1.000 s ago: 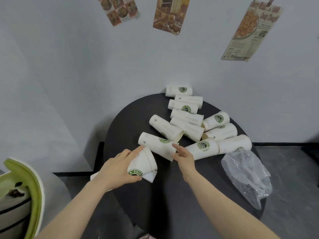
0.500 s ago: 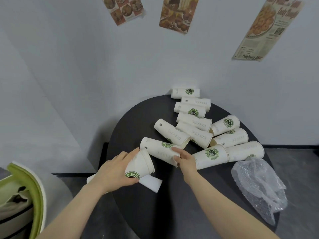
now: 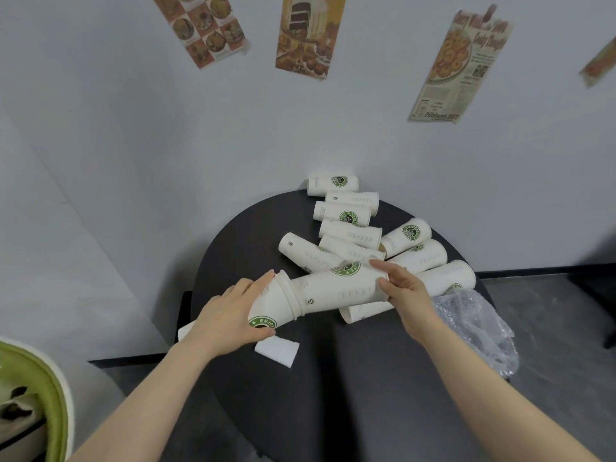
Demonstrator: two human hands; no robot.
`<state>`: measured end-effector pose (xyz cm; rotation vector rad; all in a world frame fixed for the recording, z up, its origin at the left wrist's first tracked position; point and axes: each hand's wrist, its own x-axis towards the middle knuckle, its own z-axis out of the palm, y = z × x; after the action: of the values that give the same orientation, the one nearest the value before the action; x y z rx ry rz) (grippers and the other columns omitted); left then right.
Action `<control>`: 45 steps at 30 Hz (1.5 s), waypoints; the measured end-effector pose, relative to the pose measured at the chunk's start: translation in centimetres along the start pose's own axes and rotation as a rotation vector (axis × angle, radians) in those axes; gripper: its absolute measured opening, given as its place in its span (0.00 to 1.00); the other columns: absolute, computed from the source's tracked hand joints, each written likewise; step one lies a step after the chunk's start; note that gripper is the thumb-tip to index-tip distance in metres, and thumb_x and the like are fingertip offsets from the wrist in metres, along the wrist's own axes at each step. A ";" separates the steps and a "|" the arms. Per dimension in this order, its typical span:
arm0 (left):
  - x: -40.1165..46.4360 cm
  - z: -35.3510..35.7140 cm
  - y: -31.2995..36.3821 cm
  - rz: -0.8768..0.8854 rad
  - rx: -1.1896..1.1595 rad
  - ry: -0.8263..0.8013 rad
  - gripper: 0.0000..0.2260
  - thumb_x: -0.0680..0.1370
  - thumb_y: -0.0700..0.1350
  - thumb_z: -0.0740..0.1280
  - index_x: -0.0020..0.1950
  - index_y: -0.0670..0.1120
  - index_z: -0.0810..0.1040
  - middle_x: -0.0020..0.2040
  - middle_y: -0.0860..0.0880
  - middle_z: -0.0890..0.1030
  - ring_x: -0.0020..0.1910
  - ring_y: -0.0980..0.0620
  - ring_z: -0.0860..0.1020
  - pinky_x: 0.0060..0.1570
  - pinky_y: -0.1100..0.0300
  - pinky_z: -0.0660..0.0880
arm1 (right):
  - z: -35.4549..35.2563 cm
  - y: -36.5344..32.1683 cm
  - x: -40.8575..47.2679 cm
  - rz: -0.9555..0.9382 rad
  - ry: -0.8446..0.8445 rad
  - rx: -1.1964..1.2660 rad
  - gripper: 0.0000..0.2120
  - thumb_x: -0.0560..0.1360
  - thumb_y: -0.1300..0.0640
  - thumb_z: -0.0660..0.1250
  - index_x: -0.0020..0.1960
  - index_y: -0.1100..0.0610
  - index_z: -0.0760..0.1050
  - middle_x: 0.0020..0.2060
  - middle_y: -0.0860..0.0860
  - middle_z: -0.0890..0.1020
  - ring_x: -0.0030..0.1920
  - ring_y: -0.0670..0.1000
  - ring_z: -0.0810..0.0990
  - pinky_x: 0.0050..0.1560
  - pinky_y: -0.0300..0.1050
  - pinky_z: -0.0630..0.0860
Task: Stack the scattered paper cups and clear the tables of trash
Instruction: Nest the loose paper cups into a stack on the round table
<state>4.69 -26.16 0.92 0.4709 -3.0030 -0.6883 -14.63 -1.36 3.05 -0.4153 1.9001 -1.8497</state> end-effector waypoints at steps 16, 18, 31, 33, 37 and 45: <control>0.7 3.6 8.5 0.141 -0.066 -0.134 0.46 0.68 0.68 0.66 0.74 0.67 0.37 0.61 0.57 0.65 0.58 0.56 0.71 0.49 0.58 0.74 | 2.4 2.8 -4.5 0.103 -0.275 0.111 0.14 0.77 0.66 0.64 0.55 0.51 0.81 0.51 0.50 0.83 0.52 0.49 0.80 0.50 0.45 0.75; 1.5 4.1 9.5 0.118 -0.106 -0.133 0.45 0.68 0.66 0.67 0.73 0.69 0.39 0.60 0.58 0.67 0.56 0.56 0.72 0.49 0.57 0.75 | 1.0 2.7 -3.7 0.127 -0.312 0.107 0.13 0.76 0.63 0.65 0.59 0.53 0.80 0.53 0.51 0.83 0.53 0.50 0.80 0.51 0.47 0.75; 4.1 8.1 13.6 -0.170 -0.202 -0.043 0.42 0.67 0.67 0.67 0.69 0.76 0.39 0.58 0.64 0.65 0.49 0.61 0.73 0.44 0.61 0.75 | -12.7 4.6 9.3 0.140 -0.064 -0.449 0.13 0.74 0.69 0.65 0.54 0.56 0.81 0.50 0.51 0.79 0.53 0.51 0.73 0.51 0.40 0.69; 3.7 8.9 13.9 -0.217 -0.241 -0.023 0.42 0.67 0.67 0.67 0.65 0.79 0.36 0.58 0.65 0.64 0.50 0.61 0.73 0.46 0.60 0.76 | -13.0 5.6 10.4 0.147 -0.117 -0.457 0.13 0.73 0.71 0.65 0.52 0.58 0.81 0.45 0.53 0.80 0.47 0.52 0.74 0.49 0.40 0.71; 3.0 10.3 14.9 -0.315 -0.297 0.026 0.42 0.68 0.66 0.68 0.63 0.80 0.35 0.58 0.65 0.64 0.52 0.61 0.72 0.48 0.61 0.74 | -13.4 6.8 11.3 0.135 -0.191 -0.437 0.13 0.72 0.74 0.65 0.52 0.64 0.80 0.41 0.53 0.80 0.41 0.49 0.76 0.42 0.35 0.71; 2.4 10.5 16.6 -0.390 -0.293 0.042 0.42 0.69 0.64 0.69 0.69 0.76 0.41 0.58 0.64 0.65 0.53 0.60 0.71 0.48 0.61 0.72 | -13.9 5.8 11.1 0.100 -0.283 -0.365 0.16 0.75 0.71 0.62 0.48 0.51 0.81 0.34 0.48 0.72 0.34 0.47 0.70 0.37 0.37 0.67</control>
<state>-3.31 -8.21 -1.52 1.0452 -2.7236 -1.1017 -30.73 5.20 -4.00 -0.6492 2.0139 -1.3008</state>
